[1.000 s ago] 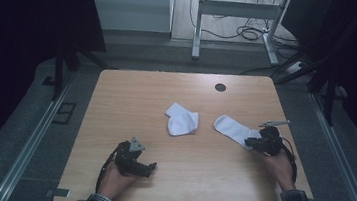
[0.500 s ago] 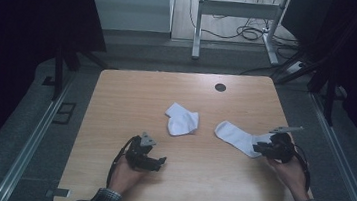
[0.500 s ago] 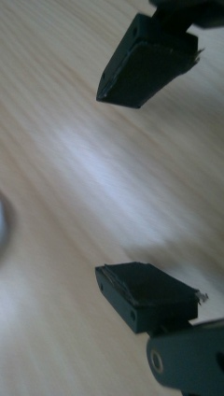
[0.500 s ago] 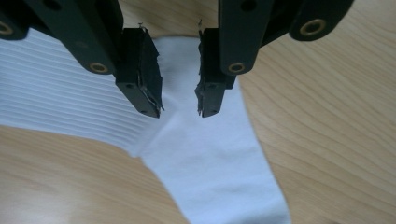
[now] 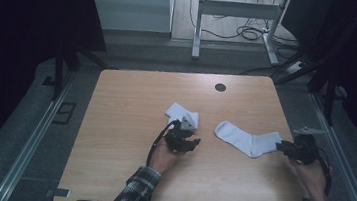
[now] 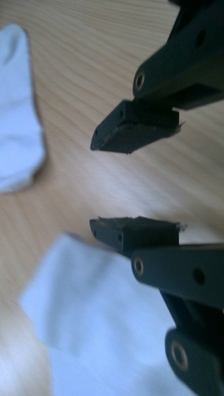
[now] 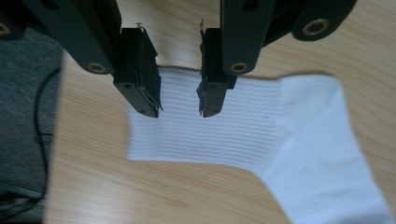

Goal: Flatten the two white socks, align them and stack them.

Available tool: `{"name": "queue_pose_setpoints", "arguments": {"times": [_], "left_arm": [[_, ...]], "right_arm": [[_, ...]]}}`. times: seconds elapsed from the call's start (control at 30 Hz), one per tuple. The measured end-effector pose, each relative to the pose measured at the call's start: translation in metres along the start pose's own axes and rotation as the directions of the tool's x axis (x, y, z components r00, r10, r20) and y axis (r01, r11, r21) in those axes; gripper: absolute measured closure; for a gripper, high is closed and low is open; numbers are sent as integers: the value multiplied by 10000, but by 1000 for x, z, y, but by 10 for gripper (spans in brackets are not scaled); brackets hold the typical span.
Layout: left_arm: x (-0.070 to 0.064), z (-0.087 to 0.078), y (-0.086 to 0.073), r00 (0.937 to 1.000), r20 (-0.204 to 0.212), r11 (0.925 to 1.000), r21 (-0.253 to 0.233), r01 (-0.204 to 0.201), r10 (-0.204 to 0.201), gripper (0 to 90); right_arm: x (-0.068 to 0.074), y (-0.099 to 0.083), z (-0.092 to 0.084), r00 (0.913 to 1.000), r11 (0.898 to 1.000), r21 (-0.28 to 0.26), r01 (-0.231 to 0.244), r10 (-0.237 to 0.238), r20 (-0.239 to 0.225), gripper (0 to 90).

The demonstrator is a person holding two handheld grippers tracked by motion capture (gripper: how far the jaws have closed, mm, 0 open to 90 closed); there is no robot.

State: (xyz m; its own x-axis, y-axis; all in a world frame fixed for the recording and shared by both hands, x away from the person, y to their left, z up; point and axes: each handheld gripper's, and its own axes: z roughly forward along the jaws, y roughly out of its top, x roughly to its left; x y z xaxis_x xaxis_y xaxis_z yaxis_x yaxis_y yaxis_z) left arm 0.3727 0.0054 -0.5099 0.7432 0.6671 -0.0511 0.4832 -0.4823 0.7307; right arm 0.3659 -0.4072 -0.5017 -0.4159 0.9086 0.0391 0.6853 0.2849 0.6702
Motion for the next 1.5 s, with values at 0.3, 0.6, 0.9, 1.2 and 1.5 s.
{"name": "queue_pose_setpoints", "arguments": {"times": [0.3, 0.6, 0.9, 1.2, 1.5], "left_arm": [[-4, 38, 34, 9994, -325, 9999, -79, 68, -70, 616], [-7, 77, 49, 9990, -301, 9991, 268, 331, -323, 589], [-10, 88, 46, 9992, 44, 9979, 523, 387, -390, 813], [-11, 81, 39, 9994, 119, 9990, 319, 321, -325, 869], [-11, 52, 40, 9994, 162, 9996, -45, 292, -291, 868]], "right_arm": [[-15, -4, 1, 9987, 9998, -45, -207, 209, 460, 645], [-19, -7, 12, 9976, 9994, -12, -358, 358, 586, 587], [-17, -11, 18, 9985, 9985, 192, -505, 501, 215, 788], [-11, -11, 16, 9984, 9979, 313, -562, 560, 97, 815], [5, -2, -1, 10000, 9999, -105, -51, 50, -86, 817]]}}
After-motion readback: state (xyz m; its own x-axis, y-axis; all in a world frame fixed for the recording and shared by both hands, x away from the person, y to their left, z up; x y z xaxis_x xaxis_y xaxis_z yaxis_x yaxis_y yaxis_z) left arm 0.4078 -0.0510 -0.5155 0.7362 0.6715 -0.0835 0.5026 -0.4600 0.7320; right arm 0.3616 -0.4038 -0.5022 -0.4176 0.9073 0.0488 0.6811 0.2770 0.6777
